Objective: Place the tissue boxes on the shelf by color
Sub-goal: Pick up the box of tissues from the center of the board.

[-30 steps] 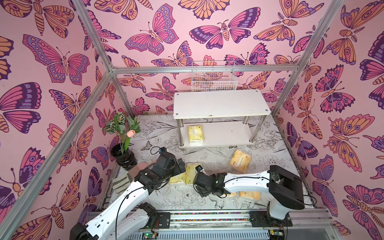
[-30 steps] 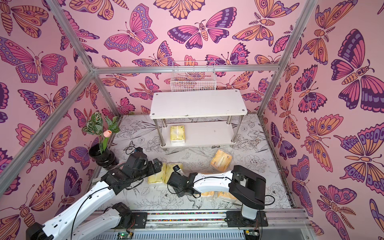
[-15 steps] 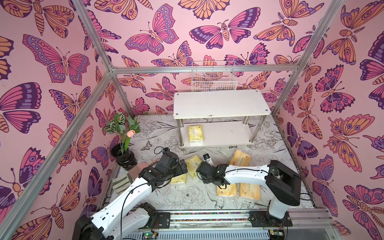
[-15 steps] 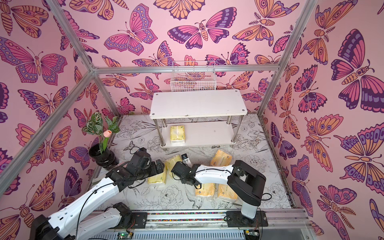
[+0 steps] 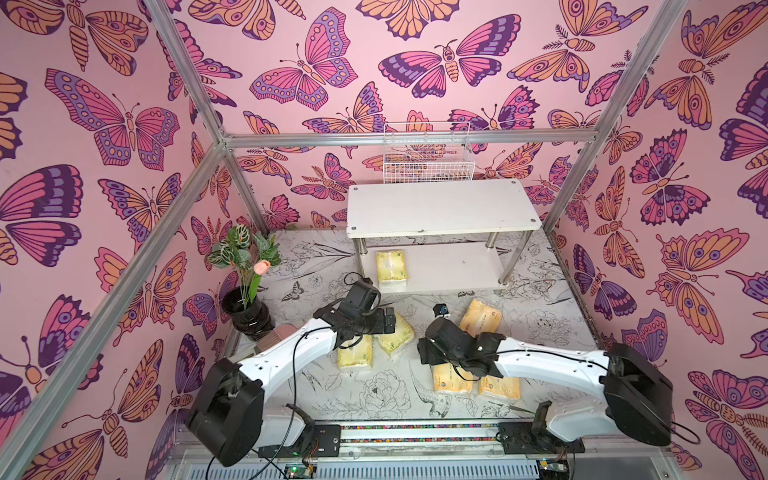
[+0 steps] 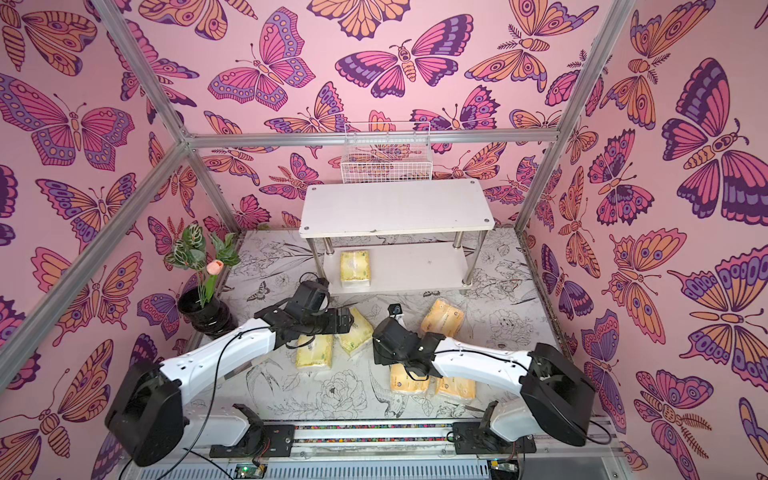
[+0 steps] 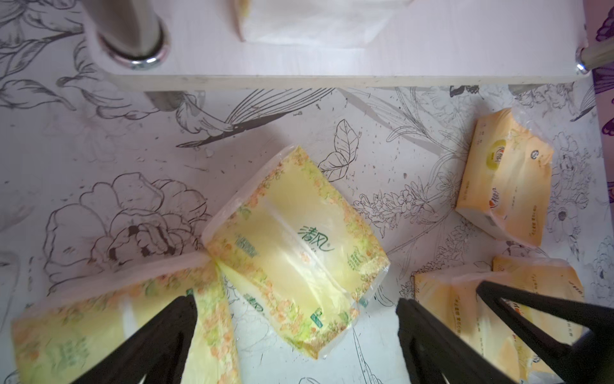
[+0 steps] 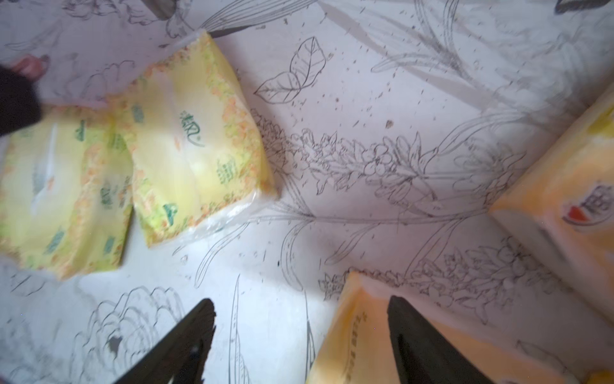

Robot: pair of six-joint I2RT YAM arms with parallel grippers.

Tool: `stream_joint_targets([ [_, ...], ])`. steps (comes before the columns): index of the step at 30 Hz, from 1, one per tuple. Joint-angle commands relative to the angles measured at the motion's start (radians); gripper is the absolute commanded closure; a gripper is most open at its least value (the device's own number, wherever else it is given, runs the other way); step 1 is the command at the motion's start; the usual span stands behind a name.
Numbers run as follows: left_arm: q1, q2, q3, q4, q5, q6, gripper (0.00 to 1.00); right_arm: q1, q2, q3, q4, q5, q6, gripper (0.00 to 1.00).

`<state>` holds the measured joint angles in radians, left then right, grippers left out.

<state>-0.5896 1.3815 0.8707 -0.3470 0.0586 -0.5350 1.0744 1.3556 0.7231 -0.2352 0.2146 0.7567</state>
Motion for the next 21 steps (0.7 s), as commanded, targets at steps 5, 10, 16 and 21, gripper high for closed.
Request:
stream_joint_targets([
  [5, -0.001, 0.146, 0.069, 0.064, 0.04, 0.097, 0.0, -0.001, -0.166, -0.159, 0.206, -0.198, 0.07, 0.15],
  [10, 0.004, 0.204, 0.09, 0.088, 0.044, 0.113, 0.0, -0.001, -0.224, -0.211, 0.273, -0.224, 0.094, 0.14],
  [16, 0.01, 0.223, 0.087, 0.088, 0.02, 0.12, 0.0, -0.001, -0.193, -0.228, 0.341, -0.245, 0.111, 0.14],
  [21, 0.016, 0.18, 0.055, 0.092, -0.079, 0.105, 0.0, -0.001, -0.146, -0.228, 0.391, -0.254, 0.119, 0.14],
])
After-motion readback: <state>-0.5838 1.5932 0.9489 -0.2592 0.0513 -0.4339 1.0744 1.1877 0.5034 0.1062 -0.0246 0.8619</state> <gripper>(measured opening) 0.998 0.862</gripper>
